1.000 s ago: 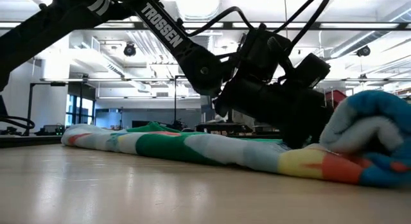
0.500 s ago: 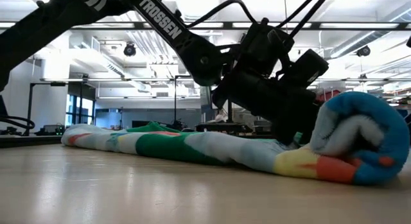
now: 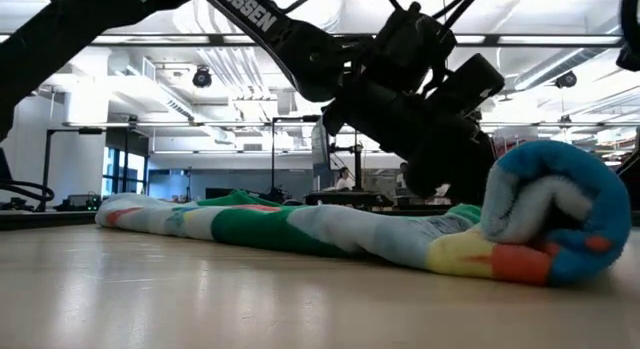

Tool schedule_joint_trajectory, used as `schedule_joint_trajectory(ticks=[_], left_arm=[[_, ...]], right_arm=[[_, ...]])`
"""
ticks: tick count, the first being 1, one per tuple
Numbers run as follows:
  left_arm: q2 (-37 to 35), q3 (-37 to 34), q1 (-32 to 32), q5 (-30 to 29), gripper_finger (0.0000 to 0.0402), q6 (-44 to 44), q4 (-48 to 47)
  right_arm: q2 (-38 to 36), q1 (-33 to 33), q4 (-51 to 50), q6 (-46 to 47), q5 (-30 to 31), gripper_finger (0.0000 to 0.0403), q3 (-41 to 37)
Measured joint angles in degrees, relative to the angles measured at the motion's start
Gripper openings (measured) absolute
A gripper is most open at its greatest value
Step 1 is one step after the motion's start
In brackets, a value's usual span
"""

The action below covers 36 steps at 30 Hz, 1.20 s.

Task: Roll towel
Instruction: Roll the green multi-color dinosaur print towel

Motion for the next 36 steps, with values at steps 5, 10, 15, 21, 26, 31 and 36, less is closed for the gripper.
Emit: schedule_joint_trajectory(ticks=[5, 10, 15, 21, 26, 31, 36], left_arm=[[0.0, 0.0, 0.7, 0.0, 0.0157, -0.02, -1.47], [-0.01, 0.0, 0.74, 0.07, 0.0157, 0.03, -0.02], [-0.02, 0.0, 0.96, 0.0, 0.0157, 0.42, -0.42], [-0.04, 0.11, 1.64, -4.3, 0.0157, 2.11, -4.0], [-0.85, 0.11, 2.26, -5.17, 0.0157, 2.63, -6.39], [-4.24, 0.11, 2.8, -7.58, 0.0157, 4.49, -8.38], [-9.12, 0.17, 2.84, -7.66, 0.0157, 6.82, -13.75]], right_arm=[[-1.17, -0.25, -0.07, -0.99, 0.47, 0.0285, 0.0], [-2.2, -0.72, -0.04, -2.47, 1.59, 0.0282, 0.0], [-2.2, -1.53, 0.2, -3.16, 1.71, 0.029, 0.0], [-2.2, -2.19, 0.42, -3.96, 1.76, 0.0286, 0.0], [-2.2, -3.48, 2.2, -6.34, 1.74, 0.0282, 0.0], [-2.3, -5.43, 4.89, -11.41, 1.45, 0.0291, 0.0], [-2.68, -6.89, 5.04, -12.8, 1.13, 0.0295, 0.0]])
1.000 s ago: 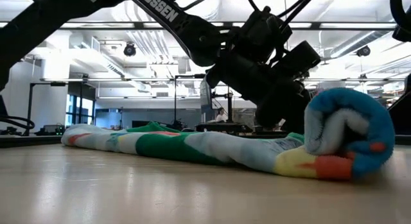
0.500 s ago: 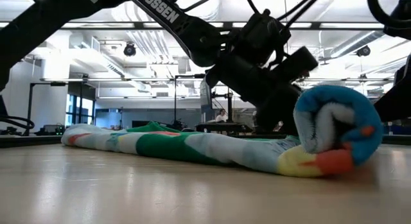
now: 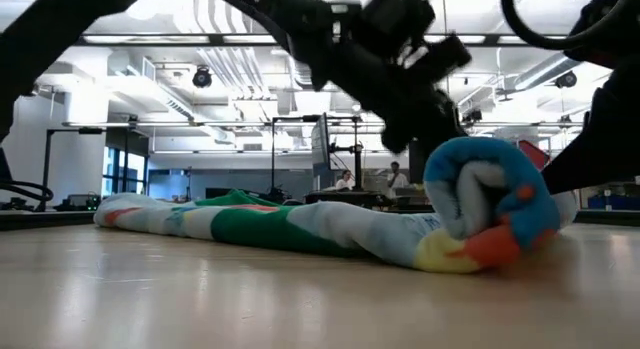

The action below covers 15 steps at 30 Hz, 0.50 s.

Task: Roll towel
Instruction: Roll the green multi-color dinosaur print towel

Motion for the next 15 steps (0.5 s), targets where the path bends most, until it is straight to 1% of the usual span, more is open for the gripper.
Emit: schedule_joint_trajectory(ticks=[3, 6, 8, 10, 12, 15], left_arm=[[-2.39, -1.28, 0.16, -0.49, 0.0157, 0.25, -3.35], [-5.47, -5.2, 0.24, -2.78, 0.0157, -0.24, -3.12], [-7.63, -9.13, 0.14, -3.92, 0.0156, -0.97, -0.77], [-10.15, -14.58, -0.26, -3.87, 0.0154, -2.51, 4.4], [-12.33, -20.63, -1.04, -3.6, 0.015, -3.83, 11.86], [-14.65, -29.55, -2.52, -1.47, 0.014, -5.97, 24.22]], right_arm=[[-0.52, -0.9, 0.14, -0.89, 0.0, 0.029, 0.0], [-0.8, -1.85, 1.6, -3.54, 0.0, 0.0287, 0.0], [-0.85, -2.73, 3.4, -6.01, 0.01, 0.0287, 0.0], [-0.85, -4.0, 5.2, -8.62, -0.63, 0.0289, 0.0], [-0.83, -5.46, 7.32, -11.84, -1.74, 0.0292, 0.0], [-0.83, -7.35, 9.72, -16.48, -1.93, 0.0295, 0.0]])
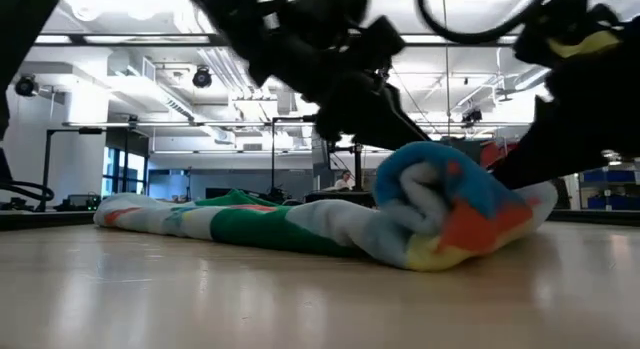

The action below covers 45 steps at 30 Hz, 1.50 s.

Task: Roll towel
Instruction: Roll the green multi-color dinosaur print towel

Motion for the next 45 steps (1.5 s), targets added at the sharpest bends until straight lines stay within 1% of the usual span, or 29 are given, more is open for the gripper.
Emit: schedule_joint_trajectory(ticks=[3, 5, 7, 14, 21, 25, 29, 32, 35, 38, 40, 45], left_arm=[[-0.47, -5.89, -1.85, 0.89, 0.0129, -2.43, 10.79], [-0.47, -8.17, -2.99, 1.55, 0.0121, -3.42, 14.24], [0.47, -8.54, -4.04, 1.81, 0.0118, -4.05, 15.24], [4.39, -7.65, -5.3, 1.87, 0.0116, -4.94, 14.91], [6.88, -7.62, -5.22, 3.53, 0.0116, -4.87, 16.41], [8.68, -7.6, -5.22, 3.73, 0.0116, -4.87, 18.53], [10.28, -7.34, -5.2, 3.86, 0.0116, -4.89, 20.25], [10.62, -7.34, -5.2, 3.84, 0.0116, -4.85, 20.69], [10.71, -7.41, -5.07, 3.86, 0.0116, -4.82, 21.59], [10.76, -7.43, -4.86, 3.82, 0.0116, -5.01, 21.74], [10.76, -7.47, -4.77, 3.62, 0.0116, -5.56, 21.64], [10.76, -7.6, -4.7, 3.43, 0.0116, -6.4, 21.36]], right_arm=[[-0.02, -1.7, 1.63, -3.12, -0.42, 0.0294, 0.0], [-0.02, -3.01, 2.97, -4.89, -2.36, 0.0293, 0.0], [-0.01, -3.86, 3.46, -5.8, -3.99, 0.0294, 0.01], [-0.44, -4.2, 3.1, -5.87, -4.08, 0.03, 0.02], [-0.76, -4.2, 1.71, -5.26, -4.12, 0.0288, 0.02], [-4.5, -4.2, -1.17, -5.35, -3.03, 0.0278, -0.02], [-11.32, -4.63, -10.43, -3.14, -2.02, 0.027, -0.05], [-15.69, -6.93, -13.39, -3.46, -2.2, 0.0268, -0.63], [-17.75, -11.0, -13.36, -7.78, -4.44, 0.0271, -1.47], [-17.4, -15.73, -13.23, -11.12, -8.86, 0.0274, -2.04], [-16.35, -18.27, -13.07, -12.73, -10.66, 0.0274, -2.2], [-16.31, -21.16, -13.49, -13.89, -10.59, 0.0264, -2.59]])
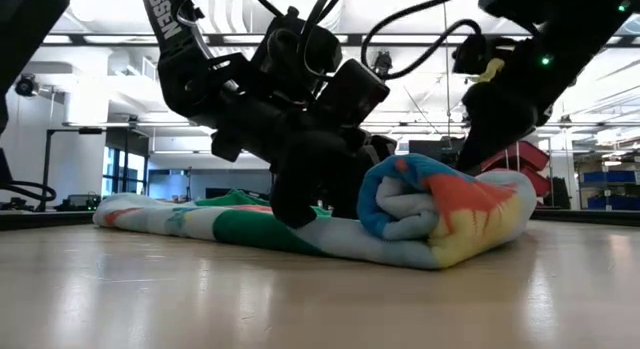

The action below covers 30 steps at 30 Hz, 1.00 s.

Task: Roll towel
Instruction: Roll the green multi-color dinosaur print towel

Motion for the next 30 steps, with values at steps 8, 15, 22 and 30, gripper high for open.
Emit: schedule_joint_trajectory(ticks=[8, 15, 22, 30], left_arm=[[0.0, 0.0, 0.02, -0.37, 0.0116, -0.61, -0.68], [0.02, -0.2, 0.0, -0.42, 0.0116, -1.68, -1.3], [0.04, -0.37, 0.0, -0.4, 0.0116, -2.35, -1.17], [0.07, -0.39, -0.03, -0.35, 0.0116, -2.66, -0.96]], right_arm=[[0.14, -3.45, -0.07, -0.01, -8.57, 0.0259, -2.96], [-4.79, -8.17, -6.0, -6.74, -11.34, 0.0257, 2.71], [-0.72, -19.03, -5.86, -21.78, -31.25, 0.0234, 9.18], [7.43, -25.55, -10.79, -25.48, -42.56, 0.0142, 12.91]])
